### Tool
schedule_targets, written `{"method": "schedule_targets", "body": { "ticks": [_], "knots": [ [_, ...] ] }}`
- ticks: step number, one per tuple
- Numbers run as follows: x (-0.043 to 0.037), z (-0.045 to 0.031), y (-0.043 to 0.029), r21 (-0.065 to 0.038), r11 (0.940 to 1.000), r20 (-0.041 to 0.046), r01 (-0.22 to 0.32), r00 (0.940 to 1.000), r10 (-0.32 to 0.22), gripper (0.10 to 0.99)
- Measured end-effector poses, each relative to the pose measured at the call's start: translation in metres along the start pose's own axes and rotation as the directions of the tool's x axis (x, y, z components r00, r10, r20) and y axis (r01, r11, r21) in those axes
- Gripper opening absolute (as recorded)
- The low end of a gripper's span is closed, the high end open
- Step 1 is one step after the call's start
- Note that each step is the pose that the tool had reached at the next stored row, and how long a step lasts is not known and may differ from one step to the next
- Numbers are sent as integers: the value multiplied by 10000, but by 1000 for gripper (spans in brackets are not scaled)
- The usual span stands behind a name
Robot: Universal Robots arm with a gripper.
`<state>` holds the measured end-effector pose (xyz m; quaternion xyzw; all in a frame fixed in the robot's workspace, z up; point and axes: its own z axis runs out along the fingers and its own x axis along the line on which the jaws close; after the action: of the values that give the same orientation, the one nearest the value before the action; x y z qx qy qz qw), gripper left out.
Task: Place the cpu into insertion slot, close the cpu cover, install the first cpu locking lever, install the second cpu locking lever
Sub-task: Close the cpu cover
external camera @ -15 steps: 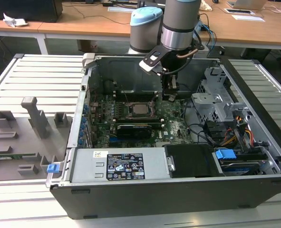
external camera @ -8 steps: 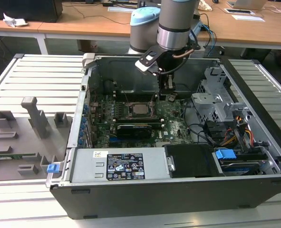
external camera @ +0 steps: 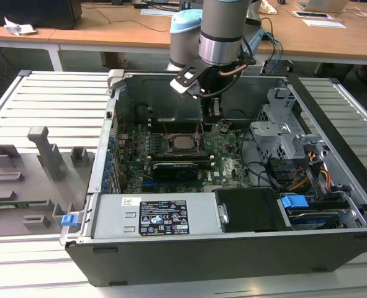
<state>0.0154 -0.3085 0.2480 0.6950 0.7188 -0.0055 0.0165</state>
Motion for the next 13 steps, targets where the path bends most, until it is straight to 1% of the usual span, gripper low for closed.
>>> {"method": "schedule_targets", "body": {
  "ticks": [3, 8, 13],
  "knots": [
    [2, 2, -41, 0, 10000, -1, -1, 10000, 1, 110],
    [5, 6, -138, 0, 10000, 0, -1, 10000, 1, 110],
    [8, 20, -188, -1, 10000, -3, 0, 10000, 0, 110]
  ]
}}
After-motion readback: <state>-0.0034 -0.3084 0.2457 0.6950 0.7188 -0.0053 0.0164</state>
